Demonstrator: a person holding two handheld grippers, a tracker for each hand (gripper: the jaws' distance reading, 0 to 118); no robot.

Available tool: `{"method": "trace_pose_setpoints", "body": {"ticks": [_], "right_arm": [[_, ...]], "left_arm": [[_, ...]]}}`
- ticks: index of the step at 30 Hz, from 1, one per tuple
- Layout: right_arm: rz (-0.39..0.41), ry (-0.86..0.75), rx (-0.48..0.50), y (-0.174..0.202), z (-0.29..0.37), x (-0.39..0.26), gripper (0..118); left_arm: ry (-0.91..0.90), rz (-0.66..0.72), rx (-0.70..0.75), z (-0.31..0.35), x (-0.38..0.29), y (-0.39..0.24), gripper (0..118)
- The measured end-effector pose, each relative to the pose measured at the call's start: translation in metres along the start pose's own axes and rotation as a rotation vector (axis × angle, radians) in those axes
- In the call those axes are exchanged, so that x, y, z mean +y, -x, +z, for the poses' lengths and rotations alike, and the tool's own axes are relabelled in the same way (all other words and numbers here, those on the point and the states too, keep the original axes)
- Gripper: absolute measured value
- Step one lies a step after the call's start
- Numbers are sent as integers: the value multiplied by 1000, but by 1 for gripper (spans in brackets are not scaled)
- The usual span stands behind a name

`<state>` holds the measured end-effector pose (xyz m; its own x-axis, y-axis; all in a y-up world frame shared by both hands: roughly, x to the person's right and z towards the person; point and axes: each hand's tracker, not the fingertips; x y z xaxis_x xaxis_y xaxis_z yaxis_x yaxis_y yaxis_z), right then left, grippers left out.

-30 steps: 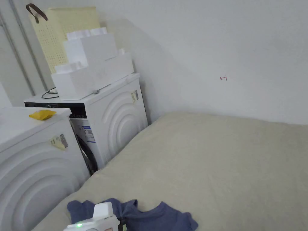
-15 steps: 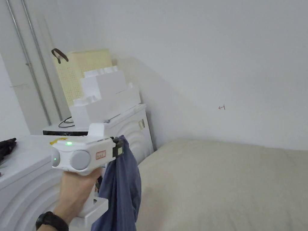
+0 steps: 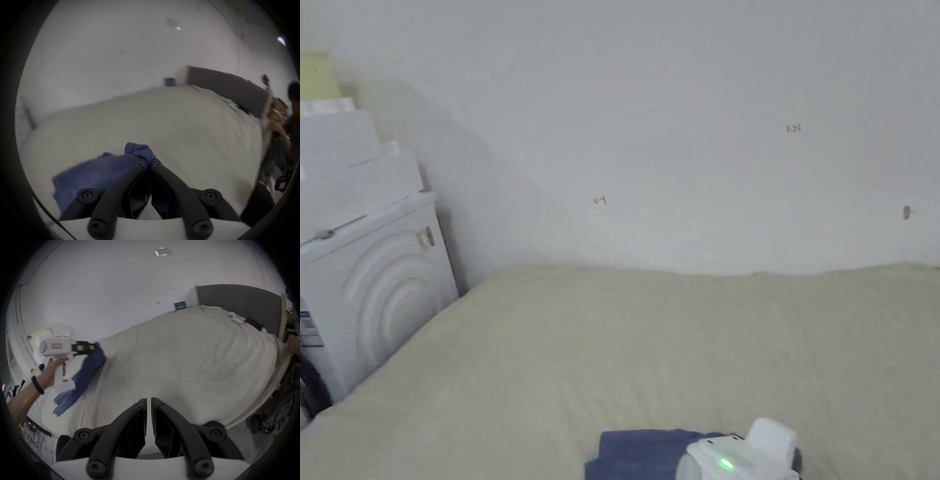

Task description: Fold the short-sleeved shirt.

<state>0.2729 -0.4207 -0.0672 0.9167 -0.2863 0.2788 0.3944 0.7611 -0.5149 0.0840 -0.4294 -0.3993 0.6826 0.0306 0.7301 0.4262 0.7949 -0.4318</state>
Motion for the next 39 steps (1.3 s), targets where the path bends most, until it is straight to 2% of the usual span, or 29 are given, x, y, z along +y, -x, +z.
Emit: {"method": "trace_pose_setpoints", "body": {"ticks": [3, 6, 8, 10, 11, 14, 15, 18, 21, 24, 29, 32, 35, 37, 38, 39], "right_arm": [[-39, 0, -66, -23, 10, -2, 5], [-65, -4, -93, -38, 16, -4, 5], [-71, -7, -107, -43, 17, -5, 6], [-67, -12, -111, -45, 17, -3, 5], [-64, -14, -110, -46, 17, -2, 5], [-38, -34, -81, -42, 15, 6, 5], [-8, -43, -69, -38, 13, 10, 6], [92, -77, -10, -18, 5, 25, 6], [141, -113, 74, 6, -5, 43, 6], [190, -147, 146, 34, -9, 59, 6], [232, -164, 257, 69, -10, 71, 6], [243, -184, 273, 82, -7, 72, 6], [271, -191, 271, 90, -4, 70, 6], [270, -188, 272, 92, -1, 68, 6], [268, -184, 275, 92, 1, 66, 6], [268, -184, 274, 92, 3, 63, 6]], "left_arm": [[68, -142, -138, -45, -18, -102, 0], [89, -129, -300, -54, -42, -171, 0], [117, -169, -324, -54, -55, -200, 0], [123, -150, -308, -55, -67, -207, 2], [131, -126, -287, -54, -73, -201, 12], [86, 14, -182, -32, -76, -162, 61], [53, 38, -168, -14, -74, -143, 72], [-72, 113, -20, 54, -64, -77, 85], [-239, 245, 110, 147, -64, -10, 98], [-345, 349, 228, 238, -78, 30, 104], [-465, 400, 425, 339, -111, 33, 108], [-475, 404, 500, 362, -125, 21, 109], [-491, 376, 539, 370, -137, 9, 103], [-472, 371, 542, 372, -139, 3, 85], [-480, 378, 545, 373, -142, 0, 71], [-480, 384, 542, 373, -144, -3, 48]]}}
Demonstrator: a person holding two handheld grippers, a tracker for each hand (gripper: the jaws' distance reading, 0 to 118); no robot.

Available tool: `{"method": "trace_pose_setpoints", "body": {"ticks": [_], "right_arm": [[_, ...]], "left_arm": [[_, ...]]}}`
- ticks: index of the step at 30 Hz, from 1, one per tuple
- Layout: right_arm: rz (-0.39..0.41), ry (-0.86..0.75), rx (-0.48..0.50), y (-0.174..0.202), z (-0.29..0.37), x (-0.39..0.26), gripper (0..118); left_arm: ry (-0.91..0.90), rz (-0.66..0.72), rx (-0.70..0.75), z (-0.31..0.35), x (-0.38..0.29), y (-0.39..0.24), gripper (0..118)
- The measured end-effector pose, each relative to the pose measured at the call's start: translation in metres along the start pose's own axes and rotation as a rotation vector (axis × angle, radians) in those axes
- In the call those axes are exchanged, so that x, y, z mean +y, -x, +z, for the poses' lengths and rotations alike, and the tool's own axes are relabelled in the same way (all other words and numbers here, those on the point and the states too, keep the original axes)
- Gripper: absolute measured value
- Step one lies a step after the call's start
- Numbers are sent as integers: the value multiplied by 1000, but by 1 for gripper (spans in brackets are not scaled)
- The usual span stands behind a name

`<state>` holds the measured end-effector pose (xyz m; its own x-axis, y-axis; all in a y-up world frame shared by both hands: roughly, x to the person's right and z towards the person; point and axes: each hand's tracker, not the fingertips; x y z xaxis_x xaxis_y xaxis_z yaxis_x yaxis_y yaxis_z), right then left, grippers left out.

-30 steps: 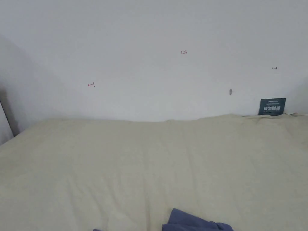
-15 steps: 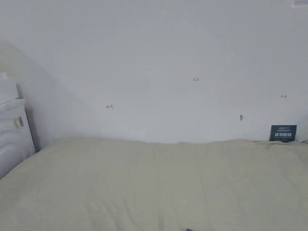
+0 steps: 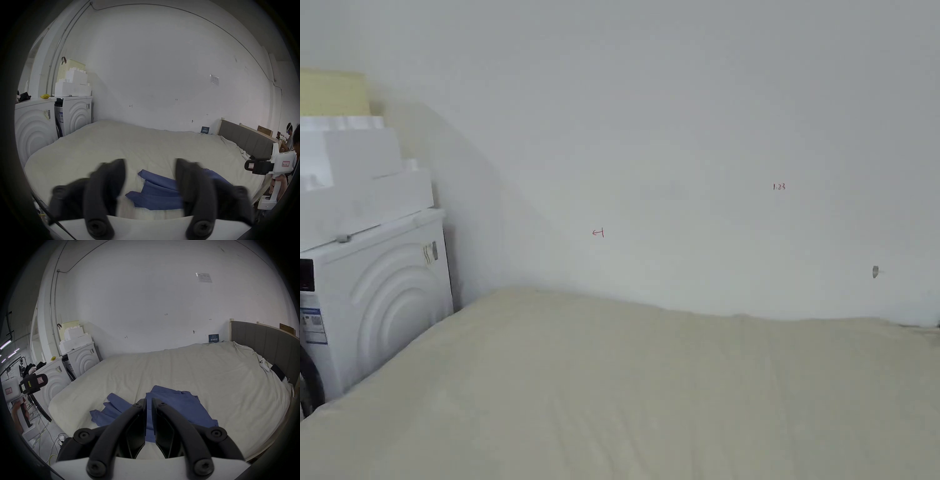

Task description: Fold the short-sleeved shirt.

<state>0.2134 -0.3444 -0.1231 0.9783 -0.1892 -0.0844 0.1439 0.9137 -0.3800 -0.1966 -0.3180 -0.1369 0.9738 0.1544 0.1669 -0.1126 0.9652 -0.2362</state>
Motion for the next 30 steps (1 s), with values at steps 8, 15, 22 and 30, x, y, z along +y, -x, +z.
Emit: {"method": "trace_pose_setpoints", "body": {"ticks": [8, 15, 22, 30], "right_arm": [[60, 18, -45, 3, 15, -13, 6], [13, 5, -58, -1, 19, -9, 6], [-6, 0, -85, -2, 17, -12, 6], [26, 14, -98, 2, 17, -14, 5]], "left_arm": [[72, 36, -30, 11, -23, -5, 0], [136, 54, -31, 10, -30, -3, 0], [116, 2, -47, 12, -30, -14, 0], [133, -35, -36, -2, -29, -22, 0]]}}
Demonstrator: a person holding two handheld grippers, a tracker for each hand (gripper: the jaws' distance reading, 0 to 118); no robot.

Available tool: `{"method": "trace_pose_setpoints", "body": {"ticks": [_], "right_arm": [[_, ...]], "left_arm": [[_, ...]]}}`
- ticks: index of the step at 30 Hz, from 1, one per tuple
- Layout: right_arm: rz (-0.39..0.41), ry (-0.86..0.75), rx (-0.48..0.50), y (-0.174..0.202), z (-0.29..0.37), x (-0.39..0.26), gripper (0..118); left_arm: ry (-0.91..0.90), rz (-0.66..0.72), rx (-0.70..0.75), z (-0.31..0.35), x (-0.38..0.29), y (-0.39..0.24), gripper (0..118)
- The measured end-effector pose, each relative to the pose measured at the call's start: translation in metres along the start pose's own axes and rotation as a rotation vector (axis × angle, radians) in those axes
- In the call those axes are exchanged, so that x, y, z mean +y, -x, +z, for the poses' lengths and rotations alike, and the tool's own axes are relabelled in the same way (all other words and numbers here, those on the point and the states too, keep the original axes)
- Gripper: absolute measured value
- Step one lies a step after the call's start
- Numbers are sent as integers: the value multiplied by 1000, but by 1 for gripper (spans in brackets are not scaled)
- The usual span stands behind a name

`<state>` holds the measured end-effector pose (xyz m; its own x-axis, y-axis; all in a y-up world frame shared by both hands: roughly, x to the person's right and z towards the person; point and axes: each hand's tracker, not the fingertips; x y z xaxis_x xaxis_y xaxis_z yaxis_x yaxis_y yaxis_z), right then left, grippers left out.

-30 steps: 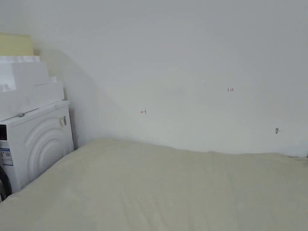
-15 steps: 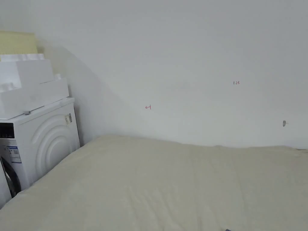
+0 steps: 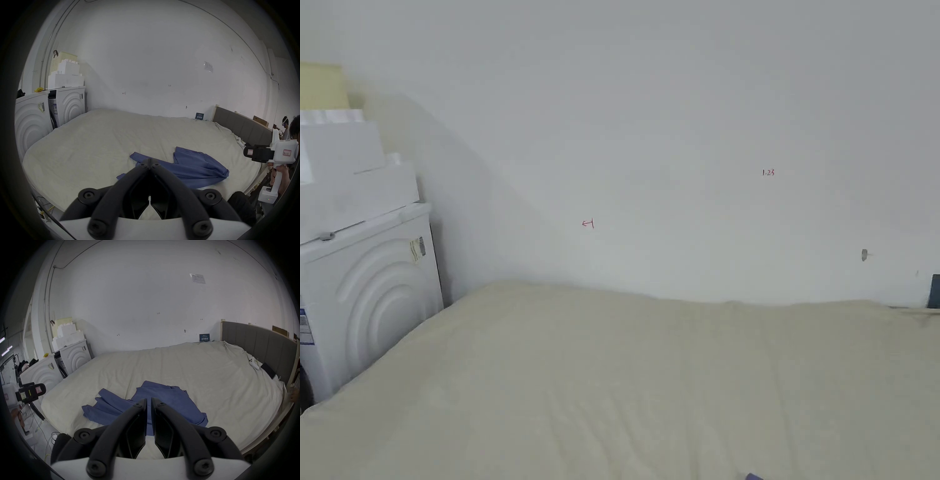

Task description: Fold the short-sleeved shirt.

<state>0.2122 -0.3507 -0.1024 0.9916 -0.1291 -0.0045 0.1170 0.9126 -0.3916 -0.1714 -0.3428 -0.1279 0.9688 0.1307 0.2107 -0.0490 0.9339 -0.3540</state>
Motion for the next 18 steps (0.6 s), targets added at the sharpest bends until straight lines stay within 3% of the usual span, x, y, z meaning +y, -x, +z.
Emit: {"method": "trace_pose_setpoints", "body": {"ticks": [18], "right_arm": [[-27, 41, 32, -3, -12, -7, 5]], "left_arm": [[81, -13, -18, -44, -5, 8, 0]]}}
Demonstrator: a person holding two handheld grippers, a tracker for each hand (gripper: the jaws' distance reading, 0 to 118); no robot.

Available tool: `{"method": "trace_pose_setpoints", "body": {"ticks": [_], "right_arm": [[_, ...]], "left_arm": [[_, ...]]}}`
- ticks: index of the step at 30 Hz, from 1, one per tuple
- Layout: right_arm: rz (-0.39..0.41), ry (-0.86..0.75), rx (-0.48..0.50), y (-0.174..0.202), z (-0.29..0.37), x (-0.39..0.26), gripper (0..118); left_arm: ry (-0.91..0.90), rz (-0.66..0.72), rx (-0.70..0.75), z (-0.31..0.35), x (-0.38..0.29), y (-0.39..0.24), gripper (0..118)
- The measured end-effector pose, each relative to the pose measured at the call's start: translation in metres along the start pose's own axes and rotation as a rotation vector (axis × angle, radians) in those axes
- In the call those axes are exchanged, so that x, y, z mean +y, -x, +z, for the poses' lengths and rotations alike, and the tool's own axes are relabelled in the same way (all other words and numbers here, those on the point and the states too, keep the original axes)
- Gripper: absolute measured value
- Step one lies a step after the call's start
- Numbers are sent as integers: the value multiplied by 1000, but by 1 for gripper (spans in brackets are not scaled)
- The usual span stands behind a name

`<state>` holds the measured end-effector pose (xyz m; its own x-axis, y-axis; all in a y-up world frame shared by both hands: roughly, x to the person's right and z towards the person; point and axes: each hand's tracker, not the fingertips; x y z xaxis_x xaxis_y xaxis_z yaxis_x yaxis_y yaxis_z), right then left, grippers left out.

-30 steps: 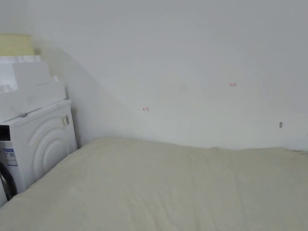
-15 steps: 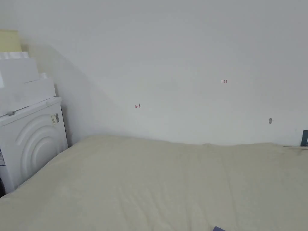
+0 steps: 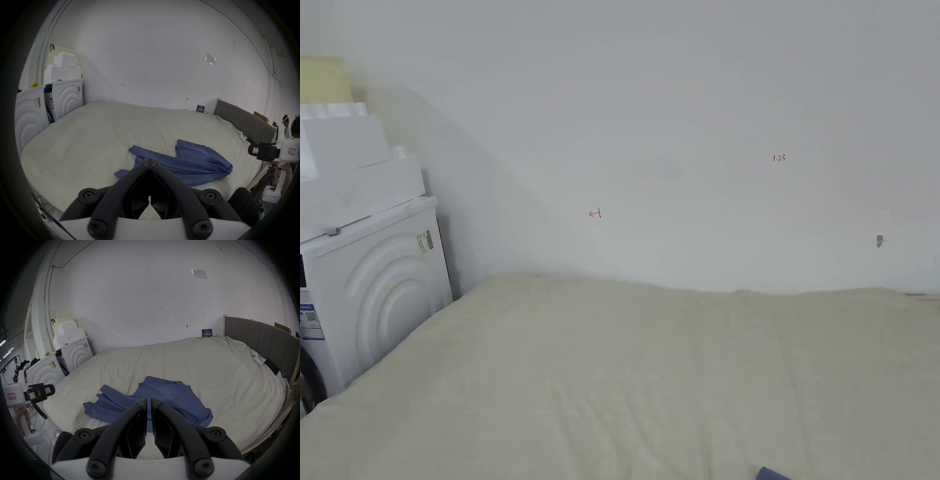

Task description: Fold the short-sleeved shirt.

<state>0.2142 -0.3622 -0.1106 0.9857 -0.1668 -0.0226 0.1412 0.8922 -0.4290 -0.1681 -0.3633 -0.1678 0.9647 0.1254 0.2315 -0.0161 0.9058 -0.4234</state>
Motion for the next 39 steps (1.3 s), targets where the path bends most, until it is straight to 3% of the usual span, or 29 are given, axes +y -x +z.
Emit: {"method": "trace_pose_setpoints", "body": {"ticks": [3, 5, 8, 9, 10, 17, 24, 26, 27, 28, 30, 31, 32, 34, 35, 37, 39], "right_arm": [[-1, 14, -1, -3, -3, -4, 5], [-1, 29, -5, -5, -6, -8, 5], [-3, 53, -16, -10, -9, -12, 5], [-7, 61, -22, -12, -10, -14, 5], [-12, 71, -28, -15, -10, -16, 5], [-44, 157, -84, -36, -23, -30, 5], [-113, 216, -112, -56, -41, -37, 5], [-137, 224, -109, -59, -45, -40, 5], [-136, 226, -108, -59, -47, -42, 5], [-134, 229, -106, -59, -49, -43, 5], [-111, 248, -107, -58, -53, -45, 5], [-99, 252, -106, -57, -55, -45, 6], [-79, 252, -99, -58, -57, -43, 6], [-36, 241, -97, -61, -61, -36, 8], [7, 231, -102, -64, -66, -30, 11], [81, 240, -99, -73, -82, -16, 42], [162, 225, -112, -85, -107, 3, 65]], "left_arm": [[33, -47, -6, -35, 4, 2, 1], [60, -69, 0, -65, 9, 6, 14], [132, -87, -46, -120, 17, 14, 74], [179, -100, -45, -143, 19, 17, 85], [206, -112, -34, -161, 21, 19, 87], [480, -47, 17, -293, 8, 45, 86], [546, -71, 3, -337, -15, 44, 87], [533, -78, 23, -331, -13, 39, 70], [521, -130, 40, -327, -13, 34, 41], [491, -176, 33, -323, -13, 28, 24], [475, -267, -5, -315, -17, 8, 20], [477, -346, 50, -315, -20, 1, 19], [501, -330, -25, -317, -23, -2, 11], [496, -324, 36, -318, -28, -6, 11], [509, -340, 41, -321, -29, -8, 11], [557, -383, 45, -331, -29, -11, 11], [590, -333, 64, -336, -22, -11, 11]]}}
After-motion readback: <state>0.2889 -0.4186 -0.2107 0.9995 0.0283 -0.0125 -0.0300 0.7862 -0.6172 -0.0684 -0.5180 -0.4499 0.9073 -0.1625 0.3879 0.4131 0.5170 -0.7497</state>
